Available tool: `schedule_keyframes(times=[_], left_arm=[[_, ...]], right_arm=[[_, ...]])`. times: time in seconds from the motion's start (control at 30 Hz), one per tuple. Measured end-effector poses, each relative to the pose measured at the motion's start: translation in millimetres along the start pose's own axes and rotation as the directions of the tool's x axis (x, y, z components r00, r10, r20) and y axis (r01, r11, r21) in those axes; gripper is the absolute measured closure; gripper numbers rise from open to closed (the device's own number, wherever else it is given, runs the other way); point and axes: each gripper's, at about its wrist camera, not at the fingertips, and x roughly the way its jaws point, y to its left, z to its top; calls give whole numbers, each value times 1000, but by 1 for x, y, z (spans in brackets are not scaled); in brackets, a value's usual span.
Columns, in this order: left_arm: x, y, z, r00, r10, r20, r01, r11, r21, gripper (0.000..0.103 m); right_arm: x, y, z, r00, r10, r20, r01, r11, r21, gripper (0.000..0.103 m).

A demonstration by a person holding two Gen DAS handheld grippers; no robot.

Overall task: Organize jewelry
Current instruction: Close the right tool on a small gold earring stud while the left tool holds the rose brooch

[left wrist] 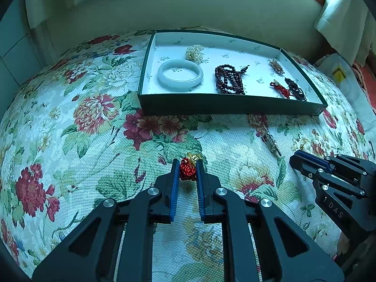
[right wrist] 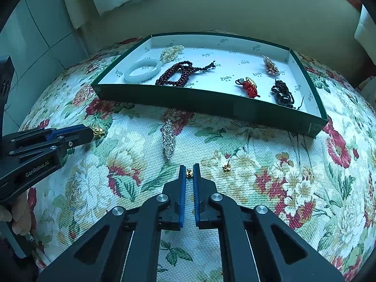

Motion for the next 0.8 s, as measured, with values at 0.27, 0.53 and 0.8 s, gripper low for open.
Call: schedule_keyframes(times=[0.27,0.53,0.8], left_arm=[[0,0,0,1000,0,-1,0,1000,-1,89],[-5,-1,4,1000,-6,13,6,1000,2,89],[-22,-9,14,998,-32,50,32,999,-2,89]], right_arm=[[-3,-2,-1,1000,-3,1,3,1000,5,98],[-11,-5,0,1000,-11,15,11,1000,12,98],[-29,-8,7,998,-12,57,11,1000,19,98]])
